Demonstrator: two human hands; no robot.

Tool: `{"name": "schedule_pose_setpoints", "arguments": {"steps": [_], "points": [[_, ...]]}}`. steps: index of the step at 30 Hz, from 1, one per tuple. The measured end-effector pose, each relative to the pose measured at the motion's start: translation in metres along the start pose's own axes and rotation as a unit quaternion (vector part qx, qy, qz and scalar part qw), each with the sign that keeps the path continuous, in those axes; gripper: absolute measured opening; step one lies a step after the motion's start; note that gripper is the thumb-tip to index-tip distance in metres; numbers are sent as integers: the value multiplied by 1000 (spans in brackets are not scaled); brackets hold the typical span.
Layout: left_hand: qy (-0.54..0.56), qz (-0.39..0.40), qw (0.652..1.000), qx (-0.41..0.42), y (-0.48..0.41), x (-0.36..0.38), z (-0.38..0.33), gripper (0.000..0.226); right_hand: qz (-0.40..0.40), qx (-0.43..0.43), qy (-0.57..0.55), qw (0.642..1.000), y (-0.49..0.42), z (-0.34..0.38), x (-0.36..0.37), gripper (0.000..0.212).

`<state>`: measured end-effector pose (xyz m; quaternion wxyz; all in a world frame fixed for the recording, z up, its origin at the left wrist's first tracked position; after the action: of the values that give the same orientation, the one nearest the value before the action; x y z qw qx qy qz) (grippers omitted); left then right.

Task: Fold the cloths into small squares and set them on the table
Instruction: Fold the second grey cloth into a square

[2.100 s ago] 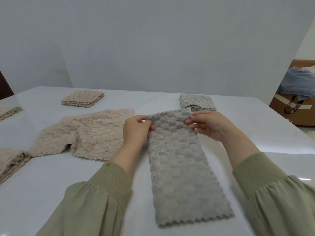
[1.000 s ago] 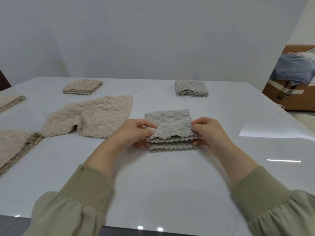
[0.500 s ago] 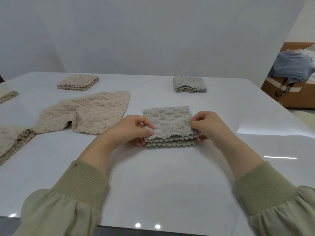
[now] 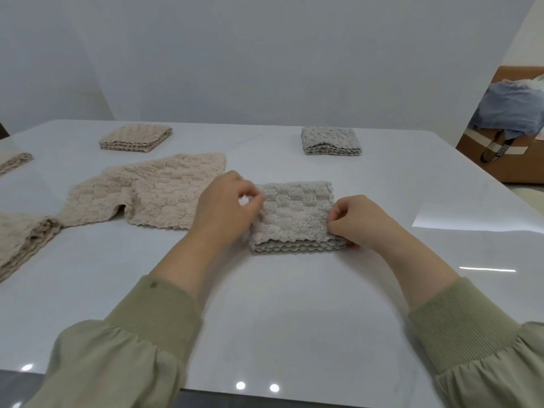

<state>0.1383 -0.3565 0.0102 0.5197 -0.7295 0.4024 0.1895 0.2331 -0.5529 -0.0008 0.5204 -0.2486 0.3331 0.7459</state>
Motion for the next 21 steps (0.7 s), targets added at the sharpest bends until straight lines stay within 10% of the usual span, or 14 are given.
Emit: {"name": "schedule_pose_setpoints", "arguments": {"steps": [3, 8, 21], "points": [[-29, 59, 986, 154, -2, 16, -11, 36, -3, -8, 16, 1000, 0, 0, -1, 15], [-31, 267, 956, 120, 6, 43, 6, 51, -17, -72, 73, 995, 4, 4, -13, 9], [18, 303, 949, 91, 8, 44, 8, 52, 31, -153, 179, 971, 16, 6, -19, 20]]}}
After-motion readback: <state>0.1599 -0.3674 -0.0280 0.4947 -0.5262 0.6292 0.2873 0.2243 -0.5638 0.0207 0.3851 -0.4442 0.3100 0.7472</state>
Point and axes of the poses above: each hand's wrist, its own y-axis away from the middle knuckle, its own x-axis out of the palm, z = x × y, the point moved 3 cm from there along -y, towards the middle knuckle, and after that the axes turned 15 degrees about x, right-handed, at the moved point
